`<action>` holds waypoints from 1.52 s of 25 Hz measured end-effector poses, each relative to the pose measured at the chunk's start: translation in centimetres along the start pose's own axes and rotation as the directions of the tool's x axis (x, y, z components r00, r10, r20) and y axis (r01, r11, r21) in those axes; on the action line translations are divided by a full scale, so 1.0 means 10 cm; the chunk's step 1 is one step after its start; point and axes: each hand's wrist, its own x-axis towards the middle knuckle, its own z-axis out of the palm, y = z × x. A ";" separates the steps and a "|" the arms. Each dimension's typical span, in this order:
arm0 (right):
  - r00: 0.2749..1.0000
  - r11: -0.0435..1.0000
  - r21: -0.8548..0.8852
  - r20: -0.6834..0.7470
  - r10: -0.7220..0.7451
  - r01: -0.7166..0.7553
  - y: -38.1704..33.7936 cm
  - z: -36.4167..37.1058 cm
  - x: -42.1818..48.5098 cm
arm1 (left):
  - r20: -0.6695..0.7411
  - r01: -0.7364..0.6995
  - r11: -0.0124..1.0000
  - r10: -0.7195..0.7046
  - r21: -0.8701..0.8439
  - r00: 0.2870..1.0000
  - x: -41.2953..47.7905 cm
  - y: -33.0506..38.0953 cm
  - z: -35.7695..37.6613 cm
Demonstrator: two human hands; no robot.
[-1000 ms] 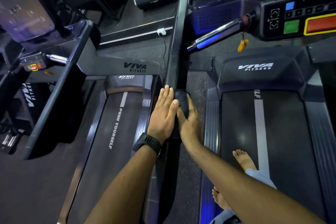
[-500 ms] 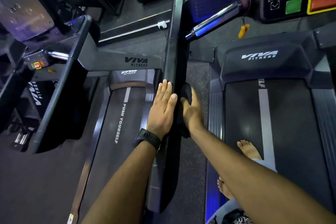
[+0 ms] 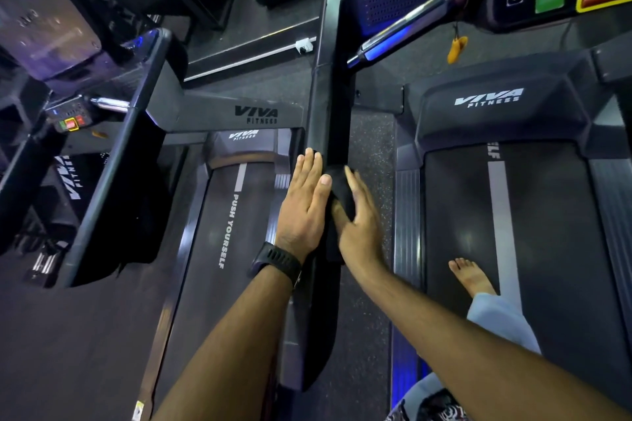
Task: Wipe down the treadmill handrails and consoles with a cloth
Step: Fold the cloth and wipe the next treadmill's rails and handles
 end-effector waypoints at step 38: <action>0.977 0.976 -0.047 0.006 0.215 -0.214 0.23 0.03 -0.59 | 0.012 0.016 0.998 -0.016 -0.058 1.000 -0.42 -0.09 0.03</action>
